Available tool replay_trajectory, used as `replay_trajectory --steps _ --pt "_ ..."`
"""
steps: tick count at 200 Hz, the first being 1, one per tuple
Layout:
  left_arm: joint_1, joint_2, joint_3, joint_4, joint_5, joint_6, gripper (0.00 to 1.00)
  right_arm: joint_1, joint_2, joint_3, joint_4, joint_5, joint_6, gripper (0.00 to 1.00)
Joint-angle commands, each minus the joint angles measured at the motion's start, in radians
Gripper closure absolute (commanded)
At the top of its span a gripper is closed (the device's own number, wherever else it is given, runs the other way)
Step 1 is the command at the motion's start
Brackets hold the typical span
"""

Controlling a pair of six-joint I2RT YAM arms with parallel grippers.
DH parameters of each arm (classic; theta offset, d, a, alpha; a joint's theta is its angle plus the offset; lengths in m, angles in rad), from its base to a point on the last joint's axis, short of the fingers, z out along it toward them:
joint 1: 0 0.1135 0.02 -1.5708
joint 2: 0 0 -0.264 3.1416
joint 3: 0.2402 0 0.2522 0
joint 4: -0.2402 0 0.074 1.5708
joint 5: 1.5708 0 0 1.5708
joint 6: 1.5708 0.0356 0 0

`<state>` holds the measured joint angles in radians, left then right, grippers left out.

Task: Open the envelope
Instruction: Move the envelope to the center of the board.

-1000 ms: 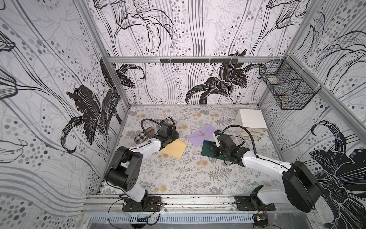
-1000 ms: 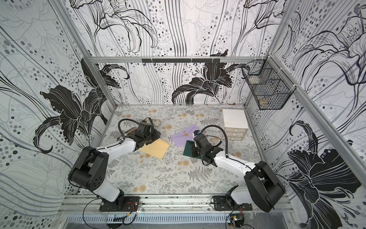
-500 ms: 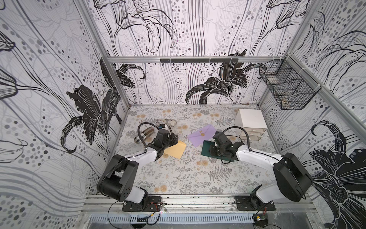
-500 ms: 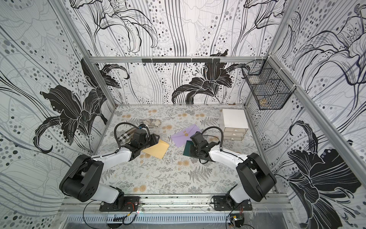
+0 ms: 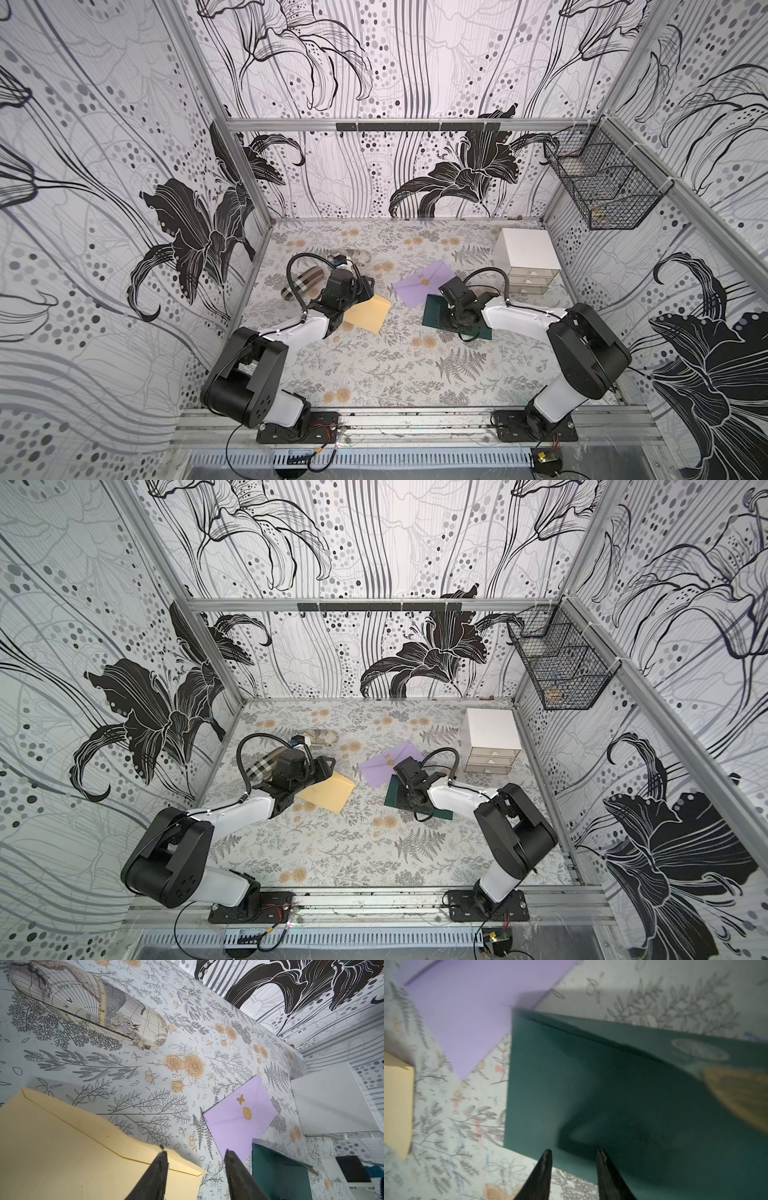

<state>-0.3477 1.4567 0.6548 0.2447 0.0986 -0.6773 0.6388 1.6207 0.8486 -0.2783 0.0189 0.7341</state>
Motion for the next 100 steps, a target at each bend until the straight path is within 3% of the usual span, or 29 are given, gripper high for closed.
replay_trajectory --steps 1,37,77,100 --pt "-0.002 -0.023 0.029 0.027 0.01 0.008 0.52 -0.012 -0.045 -0.08 -0.076 0.058 0.061 0.62" --pt "-0.002 -0.014 0.039 0.011 0.01 0.0 0.53 -0.018 -0.146 -0.182 -0.136 0.166 0.137 0.65" --pt "-0.003 -0.007 0.042 0.011 0.013 0.001 0.53 -0.091 -0.269 -0.29 -0.144 0.138 0.159 0.66" --pt "-0.002 -0.001 0.043 0.011 0.013 0.0 0.53 -0.102 -0.333 -0.256 -0.195 0.177 0.119 0.67"
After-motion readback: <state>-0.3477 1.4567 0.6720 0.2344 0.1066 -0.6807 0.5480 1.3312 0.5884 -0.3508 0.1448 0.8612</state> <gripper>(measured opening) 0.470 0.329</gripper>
